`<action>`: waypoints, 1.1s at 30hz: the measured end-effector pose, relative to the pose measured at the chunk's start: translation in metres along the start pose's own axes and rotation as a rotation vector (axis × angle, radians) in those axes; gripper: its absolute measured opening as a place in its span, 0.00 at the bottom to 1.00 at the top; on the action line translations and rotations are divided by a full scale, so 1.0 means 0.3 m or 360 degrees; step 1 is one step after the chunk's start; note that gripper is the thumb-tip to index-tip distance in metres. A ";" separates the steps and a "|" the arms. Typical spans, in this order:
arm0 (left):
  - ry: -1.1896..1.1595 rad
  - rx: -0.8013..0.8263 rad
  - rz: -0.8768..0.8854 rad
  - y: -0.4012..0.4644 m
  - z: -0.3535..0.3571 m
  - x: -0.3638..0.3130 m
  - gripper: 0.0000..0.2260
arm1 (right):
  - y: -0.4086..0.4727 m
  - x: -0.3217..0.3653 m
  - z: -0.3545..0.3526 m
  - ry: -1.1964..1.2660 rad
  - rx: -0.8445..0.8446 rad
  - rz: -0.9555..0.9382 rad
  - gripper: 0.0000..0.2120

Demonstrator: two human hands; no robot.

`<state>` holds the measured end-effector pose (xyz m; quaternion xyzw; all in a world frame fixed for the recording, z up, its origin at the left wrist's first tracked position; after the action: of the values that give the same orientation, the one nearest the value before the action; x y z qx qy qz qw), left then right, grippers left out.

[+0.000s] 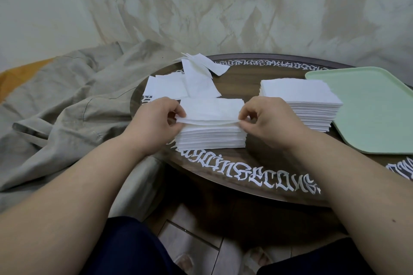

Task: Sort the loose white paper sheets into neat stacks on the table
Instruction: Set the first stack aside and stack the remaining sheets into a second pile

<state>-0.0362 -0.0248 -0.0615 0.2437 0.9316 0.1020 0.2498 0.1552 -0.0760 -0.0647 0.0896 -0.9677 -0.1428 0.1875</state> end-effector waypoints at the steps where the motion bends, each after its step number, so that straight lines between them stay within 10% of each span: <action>1: -0.0004 0.0018 -0.0014 -0.003 0.001 0.004 0.08 | 0.000 0.003 0.003 0.0002 0.0026 0.0015 0.03; 33: 0.0018 -0.0211 0.0079 -0.019 -0.066 -0.011 0.02 | 0.006 0.001 0.027 0.0036 0.0072 0.0066 0.08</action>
<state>-0.0461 -0.0326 -0.0451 0.2490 0.9178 0.1712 0.2574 0.1516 -0.0723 -0.0712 0.0753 -0.9702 -0.1158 0.1993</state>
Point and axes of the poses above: each hand's wrist, its own y-axis towards the middle knuckle, its own z-axis out of the palm, x = y × z, the point moved 10 cm from there along y, towards the middle knuckle, and after that the axes turned 2 degrees about -z, right-handed, at the moved point
